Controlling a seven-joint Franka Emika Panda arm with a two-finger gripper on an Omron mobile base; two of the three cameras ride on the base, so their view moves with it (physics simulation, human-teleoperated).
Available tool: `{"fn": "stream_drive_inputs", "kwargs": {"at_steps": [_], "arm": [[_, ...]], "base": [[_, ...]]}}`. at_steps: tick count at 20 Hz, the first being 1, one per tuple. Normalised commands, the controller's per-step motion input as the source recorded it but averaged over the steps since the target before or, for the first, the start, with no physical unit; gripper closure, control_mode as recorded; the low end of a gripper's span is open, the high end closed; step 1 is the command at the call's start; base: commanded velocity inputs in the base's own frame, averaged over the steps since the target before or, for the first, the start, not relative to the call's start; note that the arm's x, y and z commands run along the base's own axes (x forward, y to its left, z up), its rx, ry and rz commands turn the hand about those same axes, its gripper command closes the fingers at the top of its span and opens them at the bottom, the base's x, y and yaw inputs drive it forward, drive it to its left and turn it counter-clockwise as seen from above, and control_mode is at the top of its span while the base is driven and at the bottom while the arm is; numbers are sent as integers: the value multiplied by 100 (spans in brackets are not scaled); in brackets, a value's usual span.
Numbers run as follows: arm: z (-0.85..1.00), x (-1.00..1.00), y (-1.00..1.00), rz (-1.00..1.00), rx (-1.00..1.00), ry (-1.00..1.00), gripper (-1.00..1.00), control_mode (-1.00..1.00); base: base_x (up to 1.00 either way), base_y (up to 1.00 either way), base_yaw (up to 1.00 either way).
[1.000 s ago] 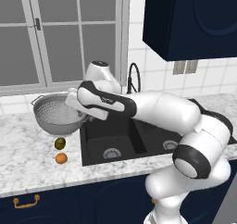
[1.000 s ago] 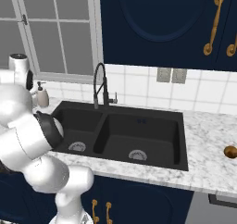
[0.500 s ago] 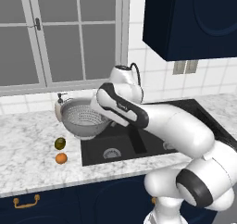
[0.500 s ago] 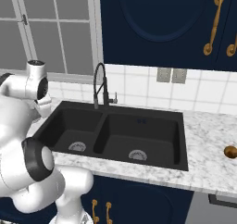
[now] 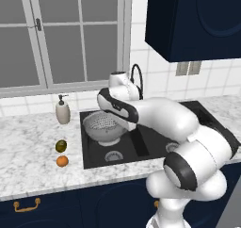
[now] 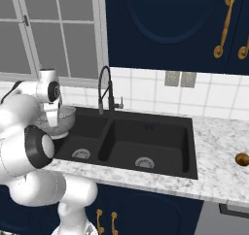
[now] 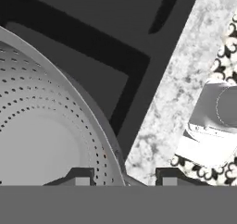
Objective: Put the colander in the sink, put the pear, kiwi, tangerine in the colander, and turn on the sink faucet and pour water over the colander.
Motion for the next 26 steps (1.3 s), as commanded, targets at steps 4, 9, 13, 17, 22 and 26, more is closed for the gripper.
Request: {"fn": "stream_drive_inputs", "kwargs": {"at_steps": [4, 9, 13, 17, 22, 26], "arm": [[-51, 41, 0, -34, -26, 28, 100, -100], [-51, 36, 1, -29, -30, 6, 100, -100], [-36, 29, -3, -27, -23, 0, 100, -100], [-47, 5, -1, -19, -13, 0, 100, -100], [-44, 0, -4, -9, -2, -4, 100, -100], [-44, 1, 0, 0, 0, -17, 100, -100]], "base": [[0, 0, 0], [0, 0, 0], [0, 0, 0], [0, 0, 0], [0, 0, 0], [0, 0, 0]]}}
